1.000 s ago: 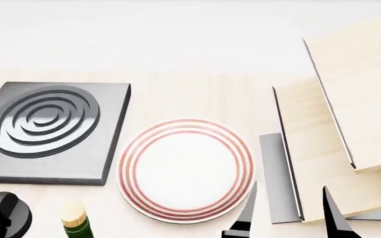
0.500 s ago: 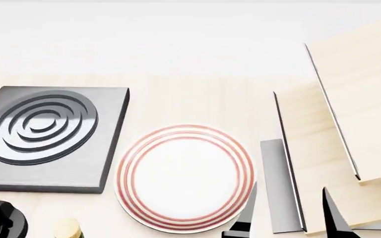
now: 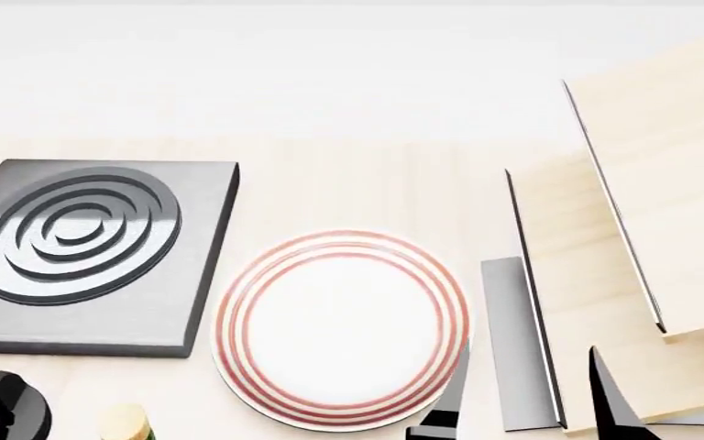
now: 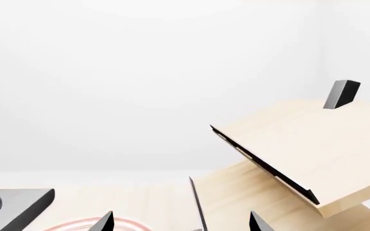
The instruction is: Pick up the akita bowl and put it on the plate.
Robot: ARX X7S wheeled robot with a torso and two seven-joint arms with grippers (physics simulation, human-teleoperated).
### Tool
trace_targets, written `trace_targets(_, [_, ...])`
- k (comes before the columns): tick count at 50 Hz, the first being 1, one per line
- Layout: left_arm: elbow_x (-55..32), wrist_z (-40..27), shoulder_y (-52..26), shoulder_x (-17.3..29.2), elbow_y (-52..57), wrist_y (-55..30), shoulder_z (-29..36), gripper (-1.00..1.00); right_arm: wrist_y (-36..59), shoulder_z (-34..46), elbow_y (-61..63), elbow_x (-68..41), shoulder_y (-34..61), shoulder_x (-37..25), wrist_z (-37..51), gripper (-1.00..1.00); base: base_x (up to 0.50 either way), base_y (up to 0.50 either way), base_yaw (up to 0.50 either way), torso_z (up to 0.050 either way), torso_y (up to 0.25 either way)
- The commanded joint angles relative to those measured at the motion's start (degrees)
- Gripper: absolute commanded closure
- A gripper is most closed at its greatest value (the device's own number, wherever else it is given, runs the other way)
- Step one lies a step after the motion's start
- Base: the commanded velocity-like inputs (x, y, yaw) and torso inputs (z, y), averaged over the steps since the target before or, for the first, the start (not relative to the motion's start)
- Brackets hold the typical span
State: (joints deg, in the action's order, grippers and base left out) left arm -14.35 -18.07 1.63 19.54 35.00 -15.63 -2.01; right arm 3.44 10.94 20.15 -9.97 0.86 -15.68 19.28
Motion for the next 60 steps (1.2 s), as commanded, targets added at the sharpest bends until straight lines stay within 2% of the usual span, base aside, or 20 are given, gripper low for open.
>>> trace_targets(1, [-1.8,-0.9,1.3,3.3,5.7,-6.7,-2.5,-1.00,-0.6,0.6,-1.8,-0.4,0.7,0.2,-0.2,-1.00,0.00,0.00,0.00,0.000,0.000])
trace_targets(18, [-5.3,-1.4,4.4,9.9,13.6,-17.3,-9.0,-1.00,-0.8,1.7,-2.9,-0.1,1.1,0.3,-0.1,-1.00,0.00,0.00,0.00,0.000,0.000])
trace_targets(35, [-11.2,-2.3,7.4,12.5,16.7,-22.4,-22.5,-1.00,-1.9,2.4,-4.5,-0.2,1.3,0.3,-0.1,-1.00,0.00,0.00,0.00,0.000,0.000])
trace_targets(43, [-15.9,-1.7,7.0,13.9,15.6,-26.5,-28.1,-1.00,-2.4,2.5,-5.3,-0.4,1.5,0.2,-0.1,-1.00,0.00,0.00,0.00,0.000,0.000])
trace_targets(45, [-12.9,-3.0,7.3,14.3,14.7,-25.8,-27.5,-1.00,-2.5,2.5,-5.4,-0.4,1.4,0.2,0.0,-1.00,0.00,0.00,0.00,0.000,0.000])
trace_targets(46, [-15.3,-1.6,7.1,14.1,14.0,-26.2,-28.9,-1.00,-2.7,2.5,-5.7,-0.4,1.4,0.2,0.0,-1.00,0.00,0.00,0.00,0.000,0.000])
trace_targets(60, [-16.1,-2.7,6.4,17.0,12.4,-30.4,-32.6,-1.00,-3.1,3.0,-6.4,-0.3,1.5,0.1,0.3,-1.00,0.00,0.00,0.00,0.000,0.000])
